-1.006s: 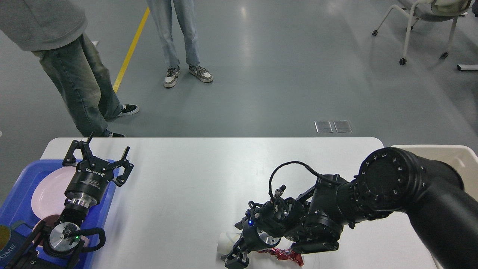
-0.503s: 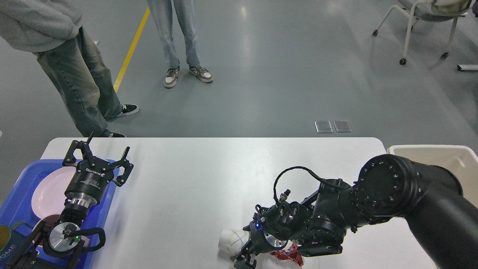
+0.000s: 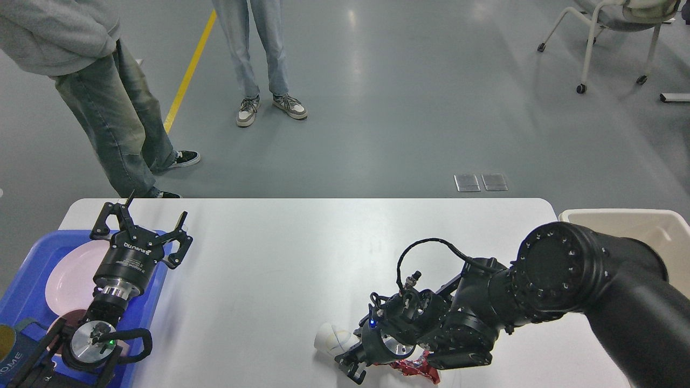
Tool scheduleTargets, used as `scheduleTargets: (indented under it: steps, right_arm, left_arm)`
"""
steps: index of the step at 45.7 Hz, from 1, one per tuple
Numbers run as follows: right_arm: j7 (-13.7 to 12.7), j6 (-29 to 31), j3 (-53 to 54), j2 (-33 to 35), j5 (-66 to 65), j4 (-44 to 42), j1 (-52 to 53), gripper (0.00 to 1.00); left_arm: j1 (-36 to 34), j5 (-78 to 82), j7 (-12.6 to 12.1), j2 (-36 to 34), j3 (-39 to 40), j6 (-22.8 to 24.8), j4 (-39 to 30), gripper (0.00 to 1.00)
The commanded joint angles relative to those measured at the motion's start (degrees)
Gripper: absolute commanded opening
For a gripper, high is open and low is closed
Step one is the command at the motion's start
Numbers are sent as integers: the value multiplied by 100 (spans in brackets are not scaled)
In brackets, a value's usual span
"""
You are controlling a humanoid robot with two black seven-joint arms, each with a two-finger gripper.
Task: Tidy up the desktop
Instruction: 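Lift the folded white paper with the right gripper over the white bin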
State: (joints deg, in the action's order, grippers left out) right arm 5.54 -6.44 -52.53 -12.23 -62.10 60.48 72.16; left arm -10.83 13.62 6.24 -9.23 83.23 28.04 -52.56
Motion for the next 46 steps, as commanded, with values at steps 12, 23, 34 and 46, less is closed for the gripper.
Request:
scheduleTargets:
  steps: [12,23,34,46]
  right_arm:
    - [61,90,15,326,1692,860,1229,0]
    - [18,1038,6,809,3651,1168,2477,0]
    - [-18,2839,-274,1846,5110,1546,4322,0]
    - [-35,4369,-1514,2110,5964,2160,5931,0]
  left_arm:
    - [-6,0,0,0,0,0,0,96]
    - [-6,0,0,0,0,0,0,96]
    - [2,0,0,-17,9,0,0,96]
    - [2,0,0,-17,9,0,0,96]
